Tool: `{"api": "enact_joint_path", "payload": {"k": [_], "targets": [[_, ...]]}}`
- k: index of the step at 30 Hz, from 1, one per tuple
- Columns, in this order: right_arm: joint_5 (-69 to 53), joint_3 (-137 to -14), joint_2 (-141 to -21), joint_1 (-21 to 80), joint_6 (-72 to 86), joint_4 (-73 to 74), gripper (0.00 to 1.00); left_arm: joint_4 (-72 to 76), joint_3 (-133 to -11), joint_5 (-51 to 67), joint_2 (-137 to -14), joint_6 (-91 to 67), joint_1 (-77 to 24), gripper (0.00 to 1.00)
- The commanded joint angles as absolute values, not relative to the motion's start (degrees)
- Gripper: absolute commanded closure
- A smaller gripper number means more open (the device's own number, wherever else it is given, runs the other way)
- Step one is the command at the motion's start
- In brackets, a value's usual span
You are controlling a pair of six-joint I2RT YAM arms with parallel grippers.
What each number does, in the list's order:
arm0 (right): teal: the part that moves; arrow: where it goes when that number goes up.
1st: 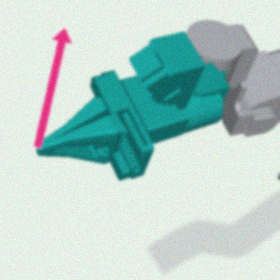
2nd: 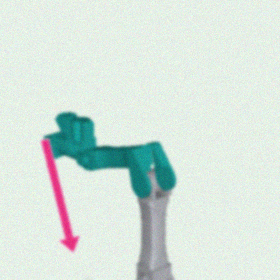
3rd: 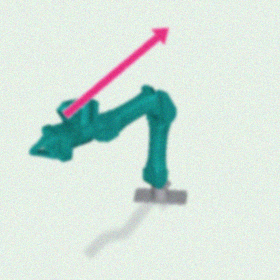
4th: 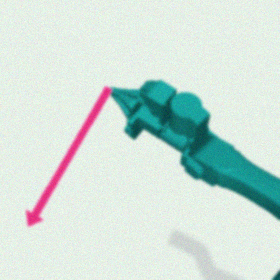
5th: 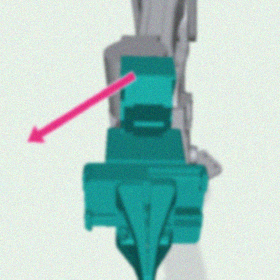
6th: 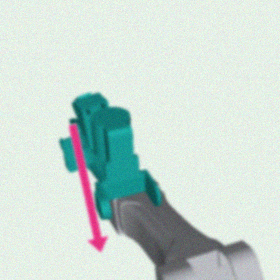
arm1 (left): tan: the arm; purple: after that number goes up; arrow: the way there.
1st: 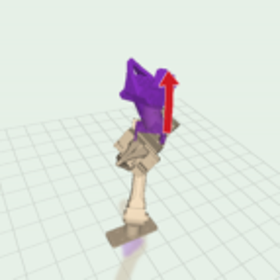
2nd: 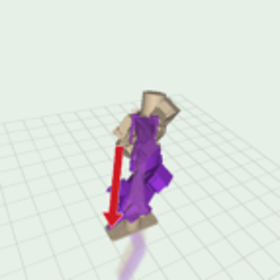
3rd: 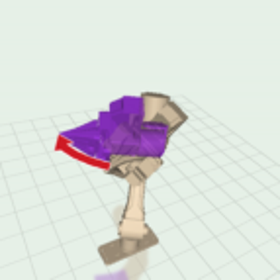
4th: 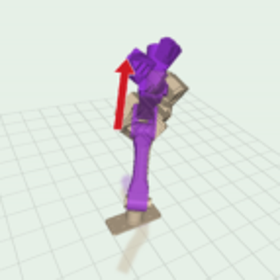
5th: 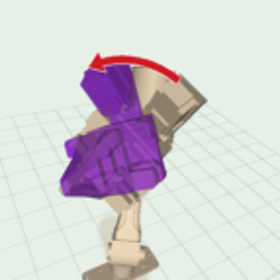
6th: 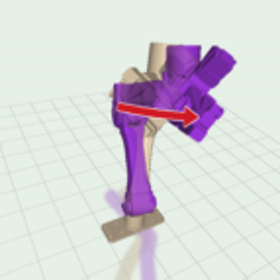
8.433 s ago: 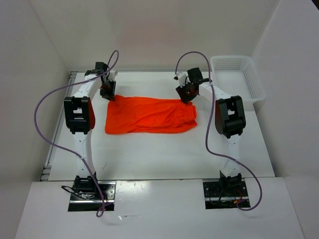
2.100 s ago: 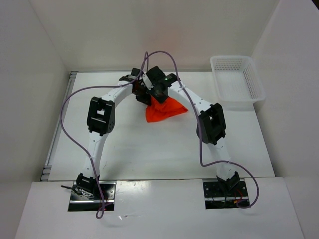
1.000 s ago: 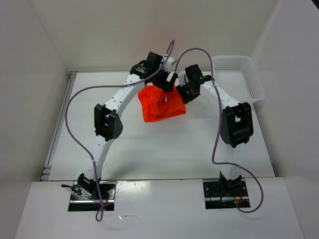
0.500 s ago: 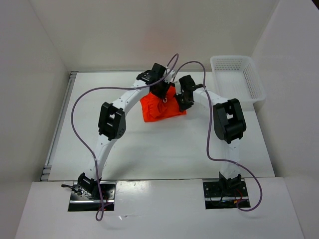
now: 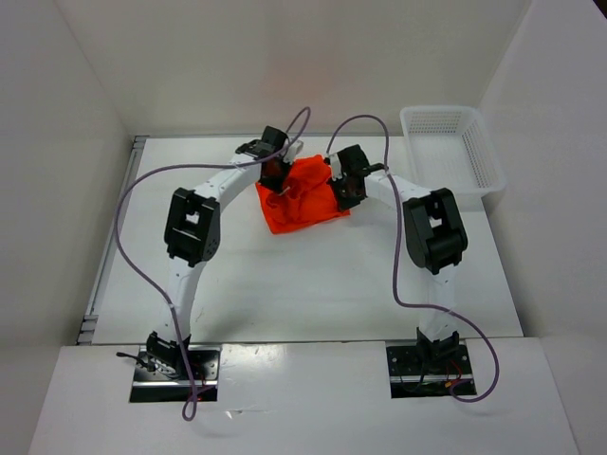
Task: Fold and stack the shorts
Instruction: Fold the shorts
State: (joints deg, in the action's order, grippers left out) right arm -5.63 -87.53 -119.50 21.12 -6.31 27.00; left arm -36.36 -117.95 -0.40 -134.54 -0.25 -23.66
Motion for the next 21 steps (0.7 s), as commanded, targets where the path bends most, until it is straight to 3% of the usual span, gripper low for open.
{"api": "enact_joint_path", "payload": {"k": [1,3,8,17,21], "targets": [[-5.89,-85.25,-120.32,23.2,-7.03,25.84,0.89,-40.08,-112.26,-4.92,-128.86,0.0,-17.67,0.91],[-6.42,-85.25,-120.32,23.91,-7.73,25.84,0.89,-40.08,-110.14,-4.23,-126.49,0.0,-15.83,0.76],[-6.42,-86.31,-120.32,24.96,-8.35,25.84,0.89,-40.08,-105.56,-2.11,-122.44,0.0,-13.28,0.5],[-7.65,-90.26,-118.66,27.16,-12.3,27.51,0.89,-45.6,-109.68,5.88,-117.07,0.0,-10.81,0.33],[-7.12,-92.45,-118.04,27.68,-14.14,28.04,0.86,-46.32,-113.9,10.27,-118.38,0.0,-13.53,0.17]]}}
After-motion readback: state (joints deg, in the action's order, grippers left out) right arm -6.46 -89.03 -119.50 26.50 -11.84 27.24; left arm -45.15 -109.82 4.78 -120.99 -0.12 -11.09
